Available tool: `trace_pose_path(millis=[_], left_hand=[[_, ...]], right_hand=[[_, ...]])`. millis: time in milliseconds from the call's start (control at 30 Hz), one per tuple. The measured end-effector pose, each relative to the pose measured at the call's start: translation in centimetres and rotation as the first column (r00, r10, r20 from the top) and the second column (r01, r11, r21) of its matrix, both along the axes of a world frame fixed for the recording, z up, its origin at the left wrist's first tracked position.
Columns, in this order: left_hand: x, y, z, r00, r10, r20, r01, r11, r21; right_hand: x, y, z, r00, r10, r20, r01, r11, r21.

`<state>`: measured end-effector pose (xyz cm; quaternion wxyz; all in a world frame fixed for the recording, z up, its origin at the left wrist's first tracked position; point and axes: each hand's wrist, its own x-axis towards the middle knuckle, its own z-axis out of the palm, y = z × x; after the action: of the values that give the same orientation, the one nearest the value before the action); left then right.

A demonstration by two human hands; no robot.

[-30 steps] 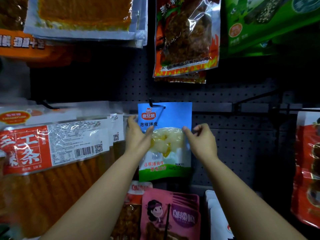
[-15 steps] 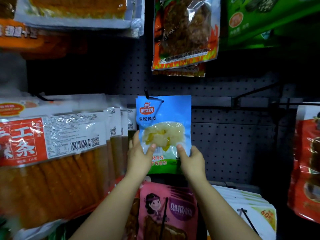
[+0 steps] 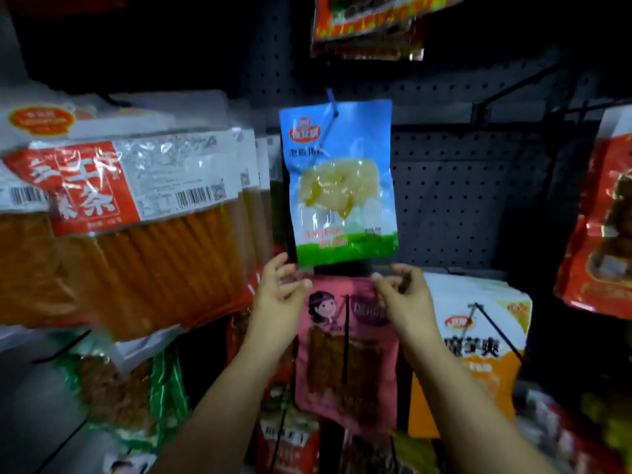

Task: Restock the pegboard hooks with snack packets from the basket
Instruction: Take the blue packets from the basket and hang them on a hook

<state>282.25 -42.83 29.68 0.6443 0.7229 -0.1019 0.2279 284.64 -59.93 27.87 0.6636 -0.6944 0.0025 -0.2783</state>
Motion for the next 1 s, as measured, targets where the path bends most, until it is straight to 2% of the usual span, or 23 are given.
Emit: trace_pose_path(millis=[133,267,367,500,667,767,833,1000], left_hand=[[-5.5,0.7,-2.6,0.984,-0.168,-0.05,0.164,0.983,-0.088],[-11.7,-0.1,-5.8,0.952,-0.302,-0.05,0.297,0.95,-0.092],[-15.3,-2.0,-9.8,0.878,-0.439,-0.19,0.432,0.898,-0.08],[-19.2,-6.5,-15.9,0.768,-0.492,-0.41,0.526,0.85,-0.035],[-23.6,-13.3,-23.0,0.571,-0.602,-0.559,0.7,0.712,-0.052],[-25.9,-17.9,-28.1,0.425,-0.606,-0.672,0.763,0.64,-0.095],[-27.1,-21.6,-32.0,0.359,-0.589,-0.724,0.762,0.633,-0.138],[-29.9,-31.2,-44.7,0.312,-0.438,-0.843,0.68,0.722,-0.124]], right_hand=[[-7.1,0.1,-2.6,1.0,0.012,0.027,-0.013,0.998,0.059],[-15.7,-0.1,-6.0,0.999,0.051,-0.001,-0.051,0.998,0.047],[-21.9,-1.5,-9.6,0.996,-0.02,-0.092,0.023,0.999,0.034],[-29.4,-4.6,-15.0,0.946,-0.167,-0.28,0.197,0.977,0.084],[-37.2,-10.1,-22.7,0.796,-0.272,-0.54,0.378,0.921,0.094],[-40.7,-14.5,-27.6,0.691,-0.294,-0.661,0.46,0.883,0.089],[-42.5,-17.9,-31.4,0.615,-0.292,-0.732,0.507,0.858,0.084],[-45.4,-28.0,-42.5,0.398,-0.196,-0.896,0.557,0.828,0.066]])
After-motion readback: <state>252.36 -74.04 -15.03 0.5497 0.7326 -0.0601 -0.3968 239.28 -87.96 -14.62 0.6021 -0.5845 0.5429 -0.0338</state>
